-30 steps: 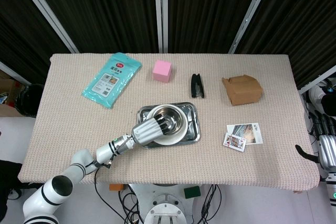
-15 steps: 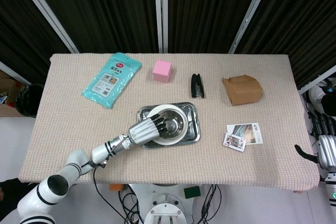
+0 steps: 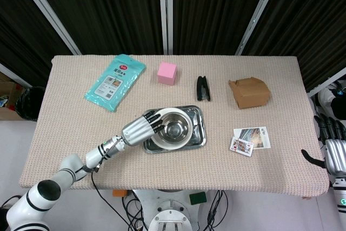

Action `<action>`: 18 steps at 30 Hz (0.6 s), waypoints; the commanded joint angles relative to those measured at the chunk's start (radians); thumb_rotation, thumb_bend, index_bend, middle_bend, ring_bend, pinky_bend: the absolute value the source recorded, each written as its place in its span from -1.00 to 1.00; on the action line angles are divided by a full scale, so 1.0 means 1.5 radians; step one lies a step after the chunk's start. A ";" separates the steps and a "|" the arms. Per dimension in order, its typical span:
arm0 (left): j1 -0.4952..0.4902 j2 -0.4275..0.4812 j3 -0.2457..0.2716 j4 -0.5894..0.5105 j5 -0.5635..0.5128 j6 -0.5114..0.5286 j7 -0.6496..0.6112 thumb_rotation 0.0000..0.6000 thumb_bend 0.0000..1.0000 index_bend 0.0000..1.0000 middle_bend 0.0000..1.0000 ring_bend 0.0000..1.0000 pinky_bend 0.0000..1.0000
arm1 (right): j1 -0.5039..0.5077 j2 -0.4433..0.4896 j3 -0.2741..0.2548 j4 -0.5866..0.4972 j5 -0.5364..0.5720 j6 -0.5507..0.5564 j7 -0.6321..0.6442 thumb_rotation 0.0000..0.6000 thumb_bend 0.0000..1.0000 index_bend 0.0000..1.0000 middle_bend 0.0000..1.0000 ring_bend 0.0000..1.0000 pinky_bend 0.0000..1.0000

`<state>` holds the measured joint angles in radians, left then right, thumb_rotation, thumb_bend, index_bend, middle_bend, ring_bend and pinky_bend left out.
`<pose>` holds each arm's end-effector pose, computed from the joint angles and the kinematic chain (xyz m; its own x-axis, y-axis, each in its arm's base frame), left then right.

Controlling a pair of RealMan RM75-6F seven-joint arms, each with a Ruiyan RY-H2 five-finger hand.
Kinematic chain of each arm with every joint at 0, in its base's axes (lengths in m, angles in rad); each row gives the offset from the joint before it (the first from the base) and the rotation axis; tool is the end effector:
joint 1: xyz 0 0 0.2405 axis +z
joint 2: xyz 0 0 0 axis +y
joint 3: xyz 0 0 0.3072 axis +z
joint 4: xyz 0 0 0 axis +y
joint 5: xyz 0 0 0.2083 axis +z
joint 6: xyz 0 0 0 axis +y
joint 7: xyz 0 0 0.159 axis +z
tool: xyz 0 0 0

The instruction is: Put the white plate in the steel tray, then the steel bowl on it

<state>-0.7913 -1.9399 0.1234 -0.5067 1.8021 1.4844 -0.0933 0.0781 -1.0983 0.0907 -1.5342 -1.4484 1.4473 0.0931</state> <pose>-0.1806 0.3760 -0.0808 0.5342 -0.2972 0.7914 0.3316 -0.7875 -0.5195 -0.3796 -0.2068 0.2042 0.3910 0.0104 0.9203 -0.9192 0.0558 0.3899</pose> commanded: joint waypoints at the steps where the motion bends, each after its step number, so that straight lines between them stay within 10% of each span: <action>1: 0.040 0.038 -0.010 -0.035 -0.020 0.034 0.015 1.00 -0.70 -0.29 -0.25 -0.47 -0.38 | 0.000 -0.001 0.000 0.002 0.000 0.000 0.001 1.00 -0.65 -1.00 -1.00 -1.00 -1.00; 11: 0.265 0.232 -0.051 -0.286 -0.179 0.112 0.055 1.00 -0.72 -0.28 -0.34 -0.56 -0.47 | 0.003 -0.022 -0.010 0.033 -0.004 -0.013 0.013 1.00 -0.65 -1.00 -1.00 -1.00 -1.00; 18: 0.396 0.360 -0.040 -0.465 -0.280 0.101 0.067 1.00 -0.94 -0.65 -0.63 -0.82 -0.62 | 0.004 -0.057 -0.019 0.080 -0.021 -0.010 0.035 1.00 -0.65 -1.00 -1.00 -1.00 -1.00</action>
<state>-0.2900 -1.4852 0.0594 -1.1089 1.4470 1.6221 -0.0030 0.0834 -1.1749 0.0653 -1.4233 -1.4732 1.4275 0.1386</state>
